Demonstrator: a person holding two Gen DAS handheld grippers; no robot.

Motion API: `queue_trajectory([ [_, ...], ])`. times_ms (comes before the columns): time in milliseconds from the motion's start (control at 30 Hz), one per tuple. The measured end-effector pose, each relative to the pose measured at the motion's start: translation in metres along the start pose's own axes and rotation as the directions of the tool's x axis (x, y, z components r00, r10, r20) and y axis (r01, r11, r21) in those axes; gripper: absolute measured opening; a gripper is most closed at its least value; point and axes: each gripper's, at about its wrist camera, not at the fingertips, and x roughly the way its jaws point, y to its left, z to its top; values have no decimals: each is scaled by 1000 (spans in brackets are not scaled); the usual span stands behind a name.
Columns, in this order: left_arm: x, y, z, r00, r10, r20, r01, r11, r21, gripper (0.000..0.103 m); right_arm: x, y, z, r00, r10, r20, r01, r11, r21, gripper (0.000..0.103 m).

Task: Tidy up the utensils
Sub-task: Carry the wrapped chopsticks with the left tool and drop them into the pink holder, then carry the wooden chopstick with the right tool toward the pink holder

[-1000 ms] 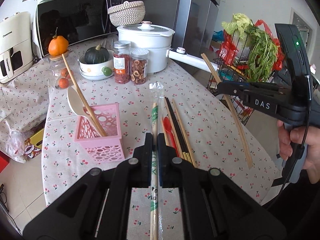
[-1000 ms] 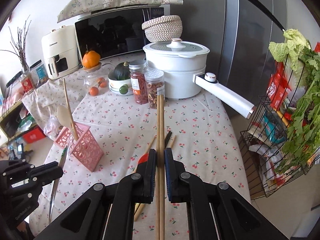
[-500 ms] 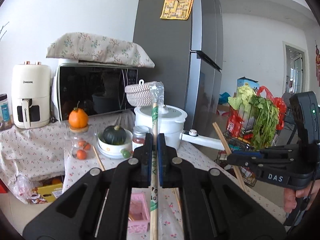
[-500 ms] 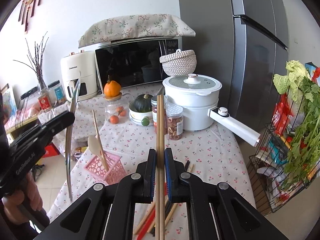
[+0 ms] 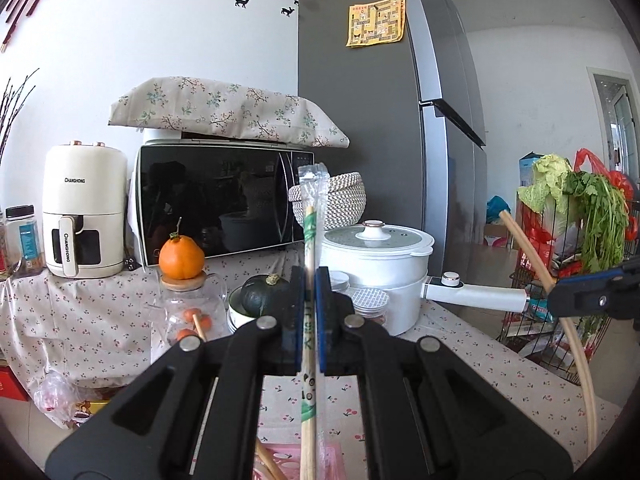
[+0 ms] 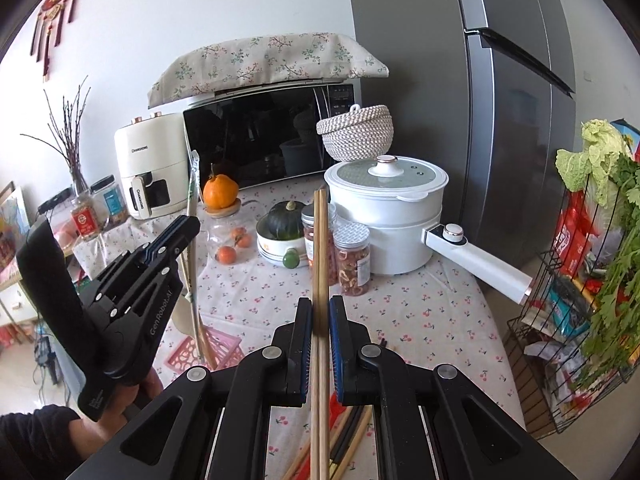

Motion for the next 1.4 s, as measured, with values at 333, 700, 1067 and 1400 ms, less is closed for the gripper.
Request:
queue_trajectory([
  [333,-16,14,0,988,-3,-158,-12,996,-89,49,0,5,2,999,28,21,-28,999,15,9],
  [700,-54,51,-7,834,45,-549,-138,982,-131,86,-17,39,14,983,104,153,-111,993,37,9],
  [1067,-62,94,-49,690,-6,-724,-193,962,-191,86,2,93,21,968,86,234,-80,996,-37,9],
  [1400,-62,98,-49,677,3,-736,-171,973,-153,86,36,114,26,966,29,256,-26,1000,-15,9],
])
